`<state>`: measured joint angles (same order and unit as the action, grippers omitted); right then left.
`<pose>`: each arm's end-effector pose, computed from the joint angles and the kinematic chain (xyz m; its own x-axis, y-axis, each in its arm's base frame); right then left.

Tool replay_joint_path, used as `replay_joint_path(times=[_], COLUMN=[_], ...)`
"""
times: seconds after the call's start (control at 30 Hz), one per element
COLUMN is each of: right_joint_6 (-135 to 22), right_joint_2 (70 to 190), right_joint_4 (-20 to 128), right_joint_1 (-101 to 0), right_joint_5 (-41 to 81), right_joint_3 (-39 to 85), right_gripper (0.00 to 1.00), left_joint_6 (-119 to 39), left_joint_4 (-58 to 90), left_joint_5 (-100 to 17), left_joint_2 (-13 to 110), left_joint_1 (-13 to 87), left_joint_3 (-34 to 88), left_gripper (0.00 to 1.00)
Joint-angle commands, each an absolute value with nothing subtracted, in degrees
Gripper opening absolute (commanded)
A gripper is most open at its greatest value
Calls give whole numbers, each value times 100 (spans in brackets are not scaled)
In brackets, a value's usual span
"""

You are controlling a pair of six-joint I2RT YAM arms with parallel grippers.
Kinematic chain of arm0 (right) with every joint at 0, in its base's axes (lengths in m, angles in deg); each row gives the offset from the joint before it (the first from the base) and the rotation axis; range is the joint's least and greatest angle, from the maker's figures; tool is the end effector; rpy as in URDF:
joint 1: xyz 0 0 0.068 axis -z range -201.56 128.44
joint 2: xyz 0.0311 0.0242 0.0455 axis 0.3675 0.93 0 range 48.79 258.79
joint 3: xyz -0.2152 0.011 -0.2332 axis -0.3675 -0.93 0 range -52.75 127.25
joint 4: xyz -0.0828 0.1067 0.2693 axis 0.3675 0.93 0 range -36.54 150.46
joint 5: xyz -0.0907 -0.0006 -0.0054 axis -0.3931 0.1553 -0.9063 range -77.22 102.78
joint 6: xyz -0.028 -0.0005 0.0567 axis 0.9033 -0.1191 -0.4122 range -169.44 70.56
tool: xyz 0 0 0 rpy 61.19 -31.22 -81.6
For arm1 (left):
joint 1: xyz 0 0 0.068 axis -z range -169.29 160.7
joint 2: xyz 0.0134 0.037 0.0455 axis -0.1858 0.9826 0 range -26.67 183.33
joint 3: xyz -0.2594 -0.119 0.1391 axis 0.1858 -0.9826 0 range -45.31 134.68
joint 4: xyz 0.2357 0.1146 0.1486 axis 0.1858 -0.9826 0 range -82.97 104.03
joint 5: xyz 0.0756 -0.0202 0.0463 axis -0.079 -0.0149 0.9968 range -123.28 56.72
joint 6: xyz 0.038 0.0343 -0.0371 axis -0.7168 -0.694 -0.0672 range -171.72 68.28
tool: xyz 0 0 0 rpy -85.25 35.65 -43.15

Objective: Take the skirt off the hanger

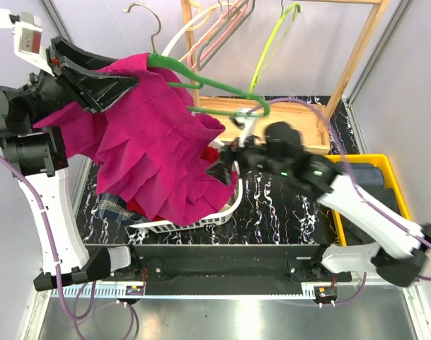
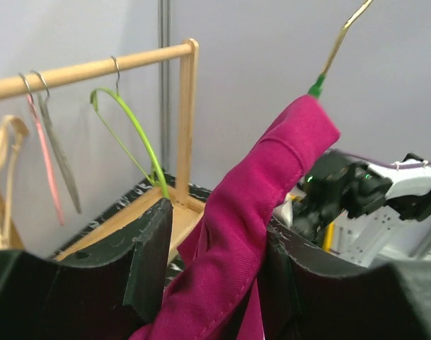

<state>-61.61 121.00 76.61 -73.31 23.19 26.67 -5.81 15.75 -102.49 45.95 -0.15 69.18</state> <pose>0.1910 0.2565 0.4707 -0.3517 -0.1112 -0.9295 -0.8243 0.5074 0.2512 0.1729 -0.0130 0.7085 0.0416 -0.2518 -0.9669 0.9026 0.4245 -0.0717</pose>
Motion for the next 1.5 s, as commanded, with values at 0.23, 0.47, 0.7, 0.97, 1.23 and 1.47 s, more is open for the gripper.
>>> replay_joint_path(times=[0.23,0.47,0.7,0.97,1.23,1.47], right_joint_6=[-5876,-5498,-4980,-4786,-5120,-5269], right_joint_2=[10373,10793,11883,12447,12508,12824], right_joint_4=[10161,9934,9320,8993,8616,8545], right_joint_1=[-7342,-7342,-7342,-7342,-7342,-7342], right_joint_5=[2314,2454,2859,3009,3299,3563], right_joint_3=[4586,5201,5657,5949,5799,6256], right_gripper=[99,94,84,79,70,66], left_joint_6=[-1138,-1050,-147,1587,1525,1411], left_joint_4=[1860,1886,2868,5006,5033,4954], left_joint_5=[-11528,-11941,-12293,-12408,-12250,-12065], left_joint_2=[4399,4381,4399,4417,4373,4294], left_joint_1=[-116,-11,463,675,684,701], left_joint_3=[5647,5497,5366,4873,4706,4574], left_gripper=[0,0,0,0,0,0])
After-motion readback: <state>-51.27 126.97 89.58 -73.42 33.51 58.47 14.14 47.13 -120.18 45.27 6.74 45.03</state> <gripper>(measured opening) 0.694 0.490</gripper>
